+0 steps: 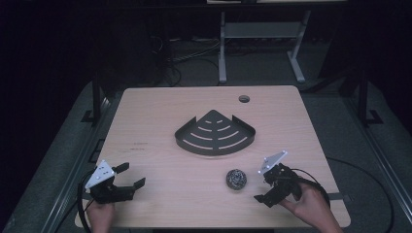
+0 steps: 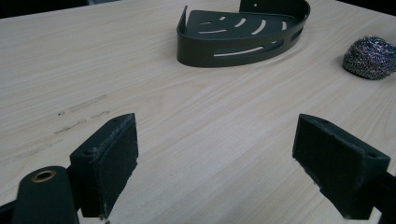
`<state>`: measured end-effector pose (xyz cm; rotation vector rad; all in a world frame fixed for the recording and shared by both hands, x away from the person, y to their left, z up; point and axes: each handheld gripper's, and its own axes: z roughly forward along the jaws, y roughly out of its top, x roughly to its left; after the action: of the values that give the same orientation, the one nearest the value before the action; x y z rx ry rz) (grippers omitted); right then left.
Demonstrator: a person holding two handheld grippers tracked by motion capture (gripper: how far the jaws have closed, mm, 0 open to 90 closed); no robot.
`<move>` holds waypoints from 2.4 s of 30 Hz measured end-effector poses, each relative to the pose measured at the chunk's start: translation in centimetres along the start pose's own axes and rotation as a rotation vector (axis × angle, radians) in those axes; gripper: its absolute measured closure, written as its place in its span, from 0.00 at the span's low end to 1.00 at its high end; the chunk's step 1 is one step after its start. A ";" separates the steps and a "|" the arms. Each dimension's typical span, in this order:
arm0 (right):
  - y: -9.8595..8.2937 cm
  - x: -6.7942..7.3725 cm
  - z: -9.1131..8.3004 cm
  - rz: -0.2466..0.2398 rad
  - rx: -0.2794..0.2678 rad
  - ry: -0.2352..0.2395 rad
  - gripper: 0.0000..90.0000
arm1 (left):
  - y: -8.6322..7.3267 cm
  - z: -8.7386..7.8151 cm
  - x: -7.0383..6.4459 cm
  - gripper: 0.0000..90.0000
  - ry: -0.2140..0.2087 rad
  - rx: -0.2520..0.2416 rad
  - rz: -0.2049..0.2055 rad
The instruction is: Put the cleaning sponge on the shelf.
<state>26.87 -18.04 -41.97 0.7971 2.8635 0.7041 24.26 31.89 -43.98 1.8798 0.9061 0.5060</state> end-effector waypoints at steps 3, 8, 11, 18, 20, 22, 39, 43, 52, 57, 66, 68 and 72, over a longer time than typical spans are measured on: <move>0.8 0.1 0.2 -0.013 0.003 0.005 0.16 | 0.0 0.0 0.0 0.15 -0.002 -0.003 -0.002; 2.0 0.2 0.7 -0.037 0.012 0.016 0.16 | 0.0 0.0 0.0 0.15 0.000 -0.008 -0.002; 2.6 0.3 0.9 -0.049 0.020 0.022 0.16 | 0.0 -0.1 0.0 0.15 -0.001 -0.006 -0.003; 4.3 0.4 1.6 -0.083 0.049 0.021 0.16 | 0.0 0.1 0.0 0.15 -0.002 -0.007 -0.009; 4.7 0.4 1.9 -0.087 0.055 0.029 0.16 | 0.0 0.1 0.0 0.15 -0.004 -0.007 -0.009; 5.1 0.4 2.2 -0.093 0.064 0.031 0.17 | 0.0 0.1 0.0 0.15 -0.003 -0.007 -0.009; 7.1 0.0 3.8 -0.104 0.079 0.065 0.17 | 0.1 -0.1 0.0 0.15 -0.004 -0.011 -0.004; 7.4 -0.2 4.4 -0.101 0.085 0.070 0.17 | 0.1 -0.1 0.1 0.15 -0.005 -0.010 -0.004; 7.7 -0.4 5.5 -0.104 0.119 0.076 0.18 | 0.0 -0.1 0.1 0.15 -0.005 -0.014 -0.012; 7.7 -0.5 5.9 -0.108 0.135 0.069 0.21 | 0.0 -0.1 0.1 0.15 -0.005 -0.014 -0.009; 7.7 -0.6 6.4 -0.115 0.157 0.057 0.25 | 0.0 -0.2 0.1 0.15 -0.003 -0.014 -0.013; 7.7 -0.6 6.5 -0.118 0.159 0.058 0.28 | 0.0 -0.2 0.1 0.15 -0.004 -0.015 -0.012; 7.8 -0.5 6.4 -0.121 0.159 0.059 0.34 | 0.0 -0.2 0.2 0.15 -0.002 -0.016 -0.011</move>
<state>32.26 -9.78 -44.19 0.6230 3.0201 0.4994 24.25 32.15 -43.92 1.8594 0.9079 0.5030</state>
